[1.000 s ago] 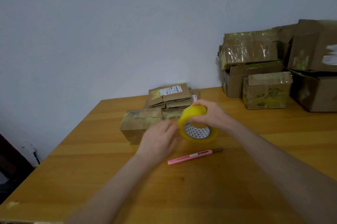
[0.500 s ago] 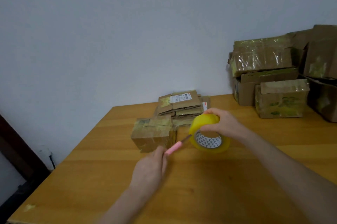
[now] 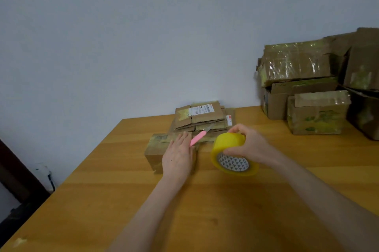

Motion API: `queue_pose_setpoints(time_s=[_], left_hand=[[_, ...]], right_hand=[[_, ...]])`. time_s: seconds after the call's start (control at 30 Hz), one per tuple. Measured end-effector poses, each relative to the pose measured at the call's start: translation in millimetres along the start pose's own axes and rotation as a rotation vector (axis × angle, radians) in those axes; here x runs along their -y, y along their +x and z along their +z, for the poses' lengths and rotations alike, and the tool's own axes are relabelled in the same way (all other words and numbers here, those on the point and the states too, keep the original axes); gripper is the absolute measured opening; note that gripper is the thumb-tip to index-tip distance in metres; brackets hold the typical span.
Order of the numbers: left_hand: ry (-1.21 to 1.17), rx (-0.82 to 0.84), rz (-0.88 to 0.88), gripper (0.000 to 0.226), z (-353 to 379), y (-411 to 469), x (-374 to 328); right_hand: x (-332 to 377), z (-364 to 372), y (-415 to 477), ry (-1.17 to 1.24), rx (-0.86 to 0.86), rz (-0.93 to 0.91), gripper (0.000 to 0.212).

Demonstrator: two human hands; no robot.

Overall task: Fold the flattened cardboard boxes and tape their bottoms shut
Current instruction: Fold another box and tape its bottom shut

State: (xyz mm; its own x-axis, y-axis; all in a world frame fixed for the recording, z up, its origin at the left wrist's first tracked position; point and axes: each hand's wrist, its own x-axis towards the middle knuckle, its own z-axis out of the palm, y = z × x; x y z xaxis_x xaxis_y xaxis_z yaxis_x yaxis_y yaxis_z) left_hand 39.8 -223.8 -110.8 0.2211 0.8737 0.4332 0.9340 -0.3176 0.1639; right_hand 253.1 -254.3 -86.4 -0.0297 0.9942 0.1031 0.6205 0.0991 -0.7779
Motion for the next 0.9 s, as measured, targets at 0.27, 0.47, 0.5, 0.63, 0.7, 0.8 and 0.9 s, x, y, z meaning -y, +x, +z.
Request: queue_pose_setpoints(time_s=[0.27, 0.47, 0.5, 0.63, 0.7, 0.8, 0.9], left_hand=[[-0.033, 0.041, 0.094, 0.045, -5.5, -0.3, 27.2], [-0.094, 0.058, 0.091, 0.044, -8.8, -2.5, 27.1], [-0.106, 0.056, 0.090, 0.044, -9.5, -2.9, 27.5], [-0.117, 0.058, 0.088, 0.043, -10.5, -6.0, 27.2], [-0.161, 0.086, 0.042, 0.042, -10.2, -4.6, 28.2], [-0.297, 0.139, -0.055, 0.034, -17.9, 1.8, 27.4], [-0.213, -0.023, -0.029, 0.033, -36.7, -3.0, 26.1]], right_hand=[[5.6, -1.6, 0.0, -0.080, 0.053, -0.076, 0.051], [8.1, -2.1, -0.7, -0.079, 0.107, -0.043, 0.049], [10.0, -2.0, -0.8, -0.088, 0.118, -0.032, 0.048], [15.5, -0.6, -2.6, -0.087, 0.132, 0.019, 0.046], [18.5, 1.6, -5.3, -0.104, 0.116, 0.038, 0.045], [20.5, 5.7, -10.4, -0.120, 0.102, 0.032, 0.047], [20.4, 6.4, -16.2, -0.093, 0.084, 0.032, 0.049]])
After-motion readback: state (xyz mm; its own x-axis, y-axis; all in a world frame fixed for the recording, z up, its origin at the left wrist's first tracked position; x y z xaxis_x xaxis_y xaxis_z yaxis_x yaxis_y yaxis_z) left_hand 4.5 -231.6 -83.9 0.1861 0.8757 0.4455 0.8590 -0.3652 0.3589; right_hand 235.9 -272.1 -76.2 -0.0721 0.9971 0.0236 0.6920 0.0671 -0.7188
